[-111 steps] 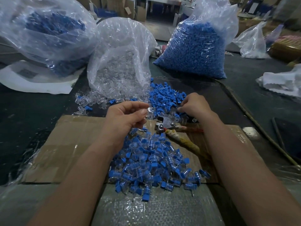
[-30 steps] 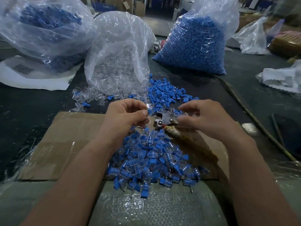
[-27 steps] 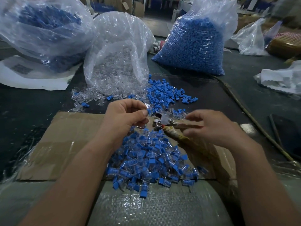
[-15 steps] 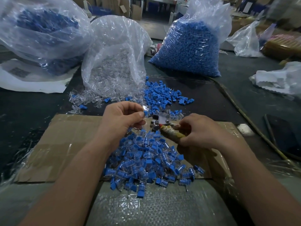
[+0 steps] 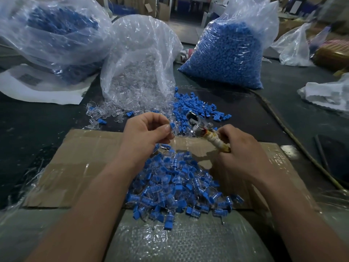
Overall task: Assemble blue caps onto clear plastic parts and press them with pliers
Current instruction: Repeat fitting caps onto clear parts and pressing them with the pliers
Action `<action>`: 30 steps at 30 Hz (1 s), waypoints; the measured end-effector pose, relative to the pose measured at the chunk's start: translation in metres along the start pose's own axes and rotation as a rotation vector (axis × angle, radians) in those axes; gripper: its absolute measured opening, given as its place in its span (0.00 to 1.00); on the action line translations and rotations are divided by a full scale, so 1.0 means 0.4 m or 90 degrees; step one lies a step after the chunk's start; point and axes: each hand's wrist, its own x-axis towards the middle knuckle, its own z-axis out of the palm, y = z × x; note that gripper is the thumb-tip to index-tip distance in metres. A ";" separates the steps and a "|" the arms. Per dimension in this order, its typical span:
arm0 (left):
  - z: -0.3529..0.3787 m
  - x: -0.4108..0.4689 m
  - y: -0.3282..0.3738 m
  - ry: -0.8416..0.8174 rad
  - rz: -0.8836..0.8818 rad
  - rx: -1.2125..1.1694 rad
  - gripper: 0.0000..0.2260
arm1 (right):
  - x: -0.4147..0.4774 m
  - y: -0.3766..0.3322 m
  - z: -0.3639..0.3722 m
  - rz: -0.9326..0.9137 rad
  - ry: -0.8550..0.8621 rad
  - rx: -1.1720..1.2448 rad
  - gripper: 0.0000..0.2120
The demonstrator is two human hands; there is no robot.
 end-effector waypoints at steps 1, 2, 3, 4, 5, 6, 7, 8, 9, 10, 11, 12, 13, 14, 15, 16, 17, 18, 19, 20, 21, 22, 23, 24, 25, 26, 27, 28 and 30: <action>0.001 -0.001 0.001 0.000 0.005 0.000 0.10 | -0.003 -0.009 -0.002 -0.011 0.000 0.015 0.12; 0.001 -0.001 0.002 0.002 0.010 -0.002 0.10 | -0.004 -0.017 -0.002 -0.020 -0.002 0.025 0.13; 0.000 -0.001 0.003 0.006 0.014 -0.004 0.10 | -0.004 -0.024 -0.001 -0.027 -0.005 0.031 0.14; 0.000 0.000 0.003 0.010 0.017 -0.005 0.10 | -0.003 -0.031 0.002 -0.030 -0.008 0.037 0.14; 0.000 0.000 0.004 0.012 0.019 -0.005 0.10 | -0.002 -0.036 0.005 -0.033 -0.011 0.042 0.14; 0.000 0.000 0.004 0.012 0.020 -0.004 0.10 | -0.001 -0.040 0.010 -0.036 -0.015 0.049 0.14; 0.001 0.000 0.004 0.012 0.020 -0.002 0.10 | -0.001 -0.043 0.013 -0.038 -0.019 0.055 0.13; 0.001 0.000 0.005 0.012 0.020 -0.001 0.10 | 0.001 -0.045 0.016 -0.040 -0.021 0.060 0.13; 0.001 0.000 0.005 0.013 0.021 0.000 0.10 | 0.002 -0.048 0.018 -0.039 -0.022 0.062 0.13; 0.001 0.000 0.004 0.013 0.022 0.001 0.10 | 0.003 -0.050 0.019 -0.036 -0.022 0.064 0.13; 0.001 0.000 0.005 0.013 0.023 0.000 0.10 | 0.005 -0.051 0.019 -0.035 -0.021 0.065 0.13; 0.000 -0.001 0.006 0.013 0.025 0.000 0.10 | 0.007 -0.052 0.019 -0.033 -0.021 0.065 0.12; 0.000 -0.001 0.007 0.013 0.027 0.000 0.10 | 0.008 -0.053 0.018 -0.032 -0.021 0.063 0.12; 0.000 -0.001 0.008 0.015 0.029 -0.001 0.10 | 0.009 -0.053 0.018 -0.030 -0.023 0.059 0.12; 0.000 -0.002 0.009 0.017 0.030 -0.003 0.10 | 0.009 -0.053 0.018 -0.030 -0.026 0.055 0.12; 0.001 -0.003 0.010 0.019 0.031 -0.003 0.10 | 0.009 -0.053 0.019 -0.029 -0.029 0.051 0.12; 0.001 -0.003 0.011 0.020 0.032 -0.001 0.10 | 0.009 -0.052 0.019 -0.030 -0.032 0.048 0.12; 0.001 -0.004 0.011 0.020 0.033 0.002 0.10 | 0.008 -0.051 0.021 -0.032 -0.036 0.045 0.12; 0.002 -0.004 0.011 0.019 0.035 0.006 0.10 | 0.006 -0.050 0.022 -0.033 -0.040 0.044 0.12; 0.002 -0.005 0.011 0.018 0.037 0.011 0.10 | 0.006 -0.050 0.024 -0.034 -0.043 0.044 0.11; 0.001 -0.005 0.011 0.018 0.038 0.016 0.10 | 0.006 -0.050 0.026 -0.034 -0.044 0.044 0.11; 0.001 -0.005 0.011 0.018 0.039 0.020 0.10 | 0.006 -0.050 0.028 -0.035 -0.044 0.044 0.11; 0.002 -0.005 0.011 0.018 0.041 0.026 0.10 | 0.006 -0.050 0.028 -0.035 -0.044 0.043 0.10; 0.002 -0.005 0.011 0.017 0.043 0.033 0.10 | 0.007 -0.050 0.028 -0.034 -0.045 0.042 0.10; 0.003 -0.005 0.010 0.017 0.045 0.040 0.10 | 0.008 -0.050 0.028 -0.034 -0.047 0.041 0.10; 0.004 -0.005 0.010 0.018 0.047 0.045 0.10 | 0.009 -0.050 0.027 -0.035 -0.052 0.038 0.10; 0.004 -0.005 0.010 0.019 0.049 0.048 0.10 | 0.010 -0.052 0.025 -0.038 -0.058 0.034 0.10; 0.003 -0.005 0.010 0.020 0.049 0.050 0.10 | 0.010 -0.054 0.024 -0.041 -0.064 0.031 0.11; 0.003 -0.004 0.009 0.021 0.052 0.051 0.11 | 0.009 -0.060 0.021 -0.047 -0.066 0.030 0.12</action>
